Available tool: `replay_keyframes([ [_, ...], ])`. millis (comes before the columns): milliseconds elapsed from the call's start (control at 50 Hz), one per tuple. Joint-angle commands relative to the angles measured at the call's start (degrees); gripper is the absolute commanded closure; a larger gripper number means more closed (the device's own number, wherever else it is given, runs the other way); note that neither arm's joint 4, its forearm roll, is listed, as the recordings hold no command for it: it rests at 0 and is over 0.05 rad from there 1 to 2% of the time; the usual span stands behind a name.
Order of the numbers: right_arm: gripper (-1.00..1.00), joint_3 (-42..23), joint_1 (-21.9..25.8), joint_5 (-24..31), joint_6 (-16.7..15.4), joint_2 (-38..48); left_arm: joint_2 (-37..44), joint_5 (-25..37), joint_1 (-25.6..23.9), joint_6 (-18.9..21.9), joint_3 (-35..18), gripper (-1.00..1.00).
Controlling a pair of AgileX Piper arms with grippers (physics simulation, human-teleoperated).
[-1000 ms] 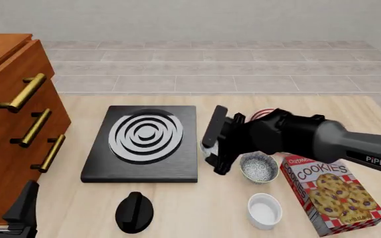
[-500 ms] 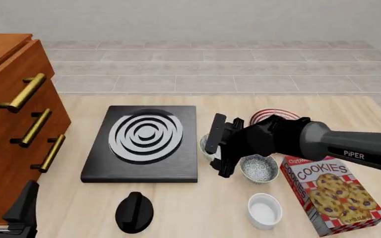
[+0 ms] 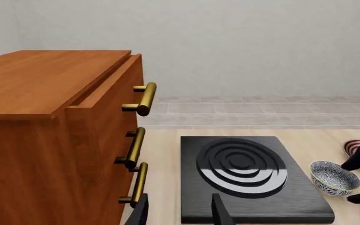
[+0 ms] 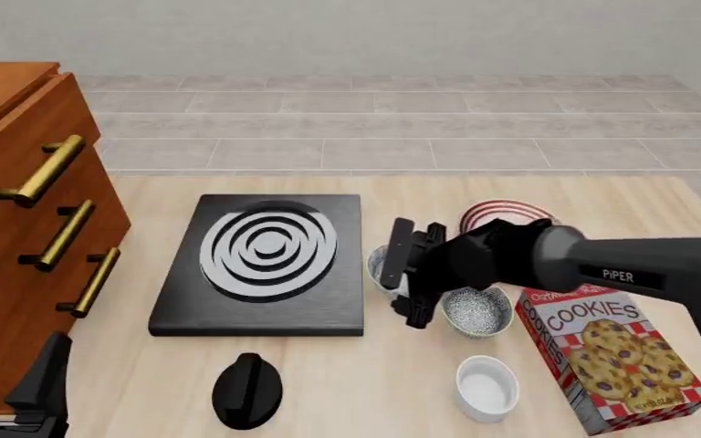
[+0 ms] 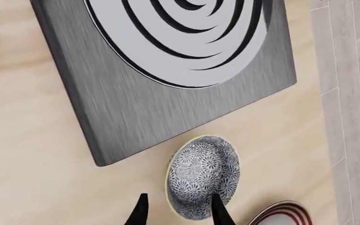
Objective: Pick the akita bowl from table center and place it on the plate.
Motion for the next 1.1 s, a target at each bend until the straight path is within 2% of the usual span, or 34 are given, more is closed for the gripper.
replay_keyframes([
  [20, -1.00, -1.0, 0.4, -0.9, 0.0, 2.3, 0.0, 0.0, 0.0, 0.0, 0.0, -1.00],
  [300, -1.00, -1.6, 0.1, -2.5, -0.3, 5.7, 0.0, 0.0, 0.0, 0.0, 0.0, -1.00],
  [560, -1.00, -1.9, 0.1, -2.4, 1.4, 7.0, 0.0, 0.0, 0.0, 0.0, 0.0, -1.00],
  [660, -1.00, -0.9, -0.6, -3.5, 0.5, 7.4, 0.0, 0.0, 0.0, 0.0, 0.0, -1.00],
  [760, -1.00, -1.0, 0.5, -3.4, 1.6, 6.9, 0.0, 0.0, 0.0, 0.0, 0.0, -1.00],
  [780, 1.00, -0.8, 1.0, -3.3, 1.5, 6.9, 0.0, 0.0, 0.0, 0.0, 0.0, -1.00],
  [880, 1.00, -0.6, 1.4, -3.9, -0.7, 5.9, 0.0, 0.0, 0.0, 0.0, 0.0, -1.00],
  [1100, 1.00, -1.3, 1.3, -3.5, -2.3, 4.1, 0.0, 0.0, 0.0, 0.0, 0.0, -1.00],
])
